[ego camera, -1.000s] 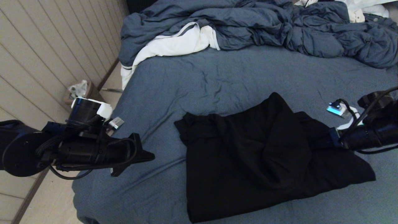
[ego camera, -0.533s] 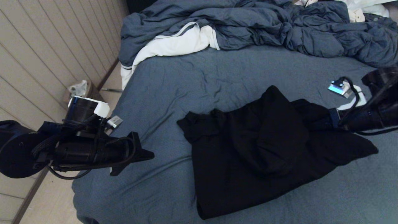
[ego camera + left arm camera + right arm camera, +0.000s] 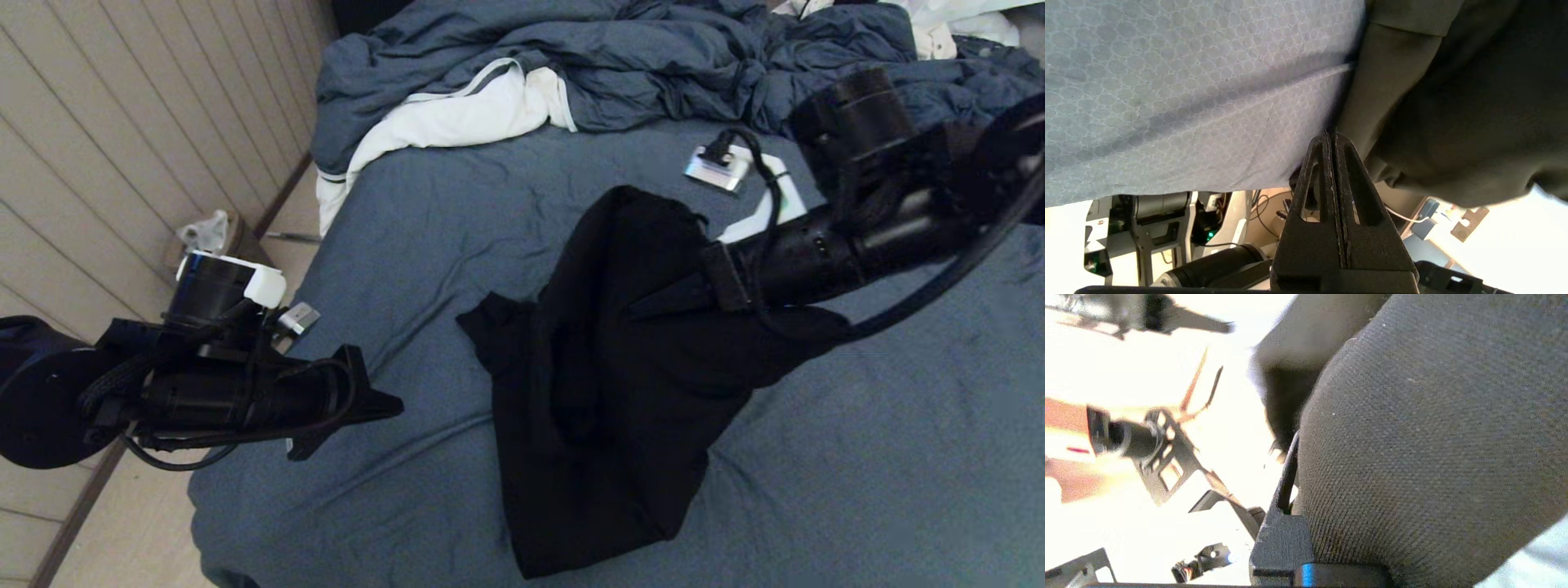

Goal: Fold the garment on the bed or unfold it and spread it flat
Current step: Fold the black sweatshirt

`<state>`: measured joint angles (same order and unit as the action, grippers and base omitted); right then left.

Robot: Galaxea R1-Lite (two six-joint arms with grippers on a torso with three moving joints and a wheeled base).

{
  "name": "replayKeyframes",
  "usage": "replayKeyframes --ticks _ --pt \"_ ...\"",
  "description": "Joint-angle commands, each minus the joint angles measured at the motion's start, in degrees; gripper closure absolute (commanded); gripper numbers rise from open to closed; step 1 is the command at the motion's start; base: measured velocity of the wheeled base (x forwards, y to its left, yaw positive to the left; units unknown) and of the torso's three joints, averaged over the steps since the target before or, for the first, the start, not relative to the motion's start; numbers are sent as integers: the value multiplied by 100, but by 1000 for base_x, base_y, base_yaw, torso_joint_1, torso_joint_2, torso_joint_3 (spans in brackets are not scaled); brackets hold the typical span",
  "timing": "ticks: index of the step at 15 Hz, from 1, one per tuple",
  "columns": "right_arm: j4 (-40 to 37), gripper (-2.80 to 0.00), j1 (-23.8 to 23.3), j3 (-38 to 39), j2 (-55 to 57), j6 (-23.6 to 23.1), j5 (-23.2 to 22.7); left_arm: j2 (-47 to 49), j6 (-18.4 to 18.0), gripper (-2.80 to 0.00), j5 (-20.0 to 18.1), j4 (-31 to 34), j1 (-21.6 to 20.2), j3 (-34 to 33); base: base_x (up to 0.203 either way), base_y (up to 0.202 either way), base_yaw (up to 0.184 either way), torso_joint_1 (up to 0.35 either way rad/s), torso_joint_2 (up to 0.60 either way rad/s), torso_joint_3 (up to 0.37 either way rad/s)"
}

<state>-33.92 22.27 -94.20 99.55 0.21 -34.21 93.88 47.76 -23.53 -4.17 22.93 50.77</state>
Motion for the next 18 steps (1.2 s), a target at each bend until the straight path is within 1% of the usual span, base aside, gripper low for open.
replayKeyframes --ticks 1,4,6,10,12,13,16,18 --pt "-90 0 628 -368 356 30 253 -1 31 0 -11 -5 1 3 0 0 0 0 0 0" --pt "-465 0 1166 -884 948 70 481 16 14 0 -11 -14 1 3 0 0 0 0 0 0" --pt "-500 0 1437 -933 1080 68 548 51 12 0 -9 -23 1 3 0 0 0 0 0 0" --pt "-510 0 1342 -942 984 41 591 78 9 0 -11 -67 1 -10 0 0 0 0 0 0" --pt "-508 0 1517 -975 1035 41 594 69 1 0 -11 -75 1 -32 0 0 0 0 0 0" --pt "-510 0 1689 -1022 1138 41 608 69 -4 0 -11 -75 1 -32 0 0 0 0 0 0" --pt "-569 0 1962 -1148 1567 49 980 78 -4 0 -11 -75 1 -32 0 0 0 0 0 0" --pt "-577 0 2034 -1075 1748 34 1028 78 -13 0 -11 -75 1 -32 0 0 0 0 0 0"
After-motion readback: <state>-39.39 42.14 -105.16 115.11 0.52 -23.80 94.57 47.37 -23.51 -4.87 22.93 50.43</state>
